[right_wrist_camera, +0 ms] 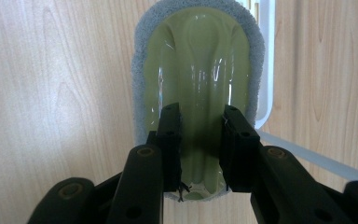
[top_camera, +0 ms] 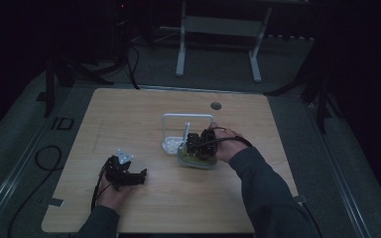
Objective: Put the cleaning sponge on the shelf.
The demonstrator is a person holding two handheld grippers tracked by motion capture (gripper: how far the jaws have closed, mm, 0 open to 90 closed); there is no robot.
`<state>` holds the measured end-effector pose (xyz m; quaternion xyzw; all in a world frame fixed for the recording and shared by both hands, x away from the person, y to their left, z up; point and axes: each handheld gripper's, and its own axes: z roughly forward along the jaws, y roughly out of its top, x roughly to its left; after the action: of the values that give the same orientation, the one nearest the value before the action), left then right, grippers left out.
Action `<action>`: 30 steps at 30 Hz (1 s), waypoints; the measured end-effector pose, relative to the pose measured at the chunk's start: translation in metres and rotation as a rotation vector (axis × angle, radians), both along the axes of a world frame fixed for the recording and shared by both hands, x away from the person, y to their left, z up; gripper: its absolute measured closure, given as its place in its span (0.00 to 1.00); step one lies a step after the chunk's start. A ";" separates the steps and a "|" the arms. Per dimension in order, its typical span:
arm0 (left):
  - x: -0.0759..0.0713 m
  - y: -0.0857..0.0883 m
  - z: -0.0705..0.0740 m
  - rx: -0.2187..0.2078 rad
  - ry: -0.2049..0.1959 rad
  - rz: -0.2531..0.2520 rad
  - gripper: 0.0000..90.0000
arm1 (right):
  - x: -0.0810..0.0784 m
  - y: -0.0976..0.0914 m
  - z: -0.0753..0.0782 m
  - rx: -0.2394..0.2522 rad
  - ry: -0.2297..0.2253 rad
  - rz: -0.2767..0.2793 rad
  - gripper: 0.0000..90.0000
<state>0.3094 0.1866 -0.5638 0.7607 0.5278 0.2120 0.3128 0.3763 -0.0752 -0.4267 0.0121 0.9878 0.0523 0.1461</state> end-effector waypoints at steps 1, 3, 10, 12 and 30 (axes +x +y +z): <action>0.000 0.000 0.000 0.000 0.000 0.000 0.07 | 0.000 0.000 0.000 0.000 0.000 0.000 0.80; 0.000 0.000 0.000 0.000 0.000 0.000 0.07 | 0.000 0.003 -0.002 -0.007 -0.017 0.005 0.80; 0.000 0.000 0.000 0.000 0.000 0.000 0.07 | 0.003 0.009 -0.004 -0.008 -0.047 0.018 0.80; 0.000 0.000 0.000 0.000 0.000 0.000 0.07 | 0.003 0.012 -0.006 -0.010 -0.056 0.023 0.80; 0.000 0.000 0.000 0.000 -0.001 0.000 0.07 | 0.018 0.024 -0.013 -0.026 -0.099 0.049 0.80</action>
<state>0.3094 0.1865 -0.5639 0.7605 0.5278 0.2125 0.3130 0.3939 -0.0516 -0.4398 -0.0167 0.9800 0.0438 0.1936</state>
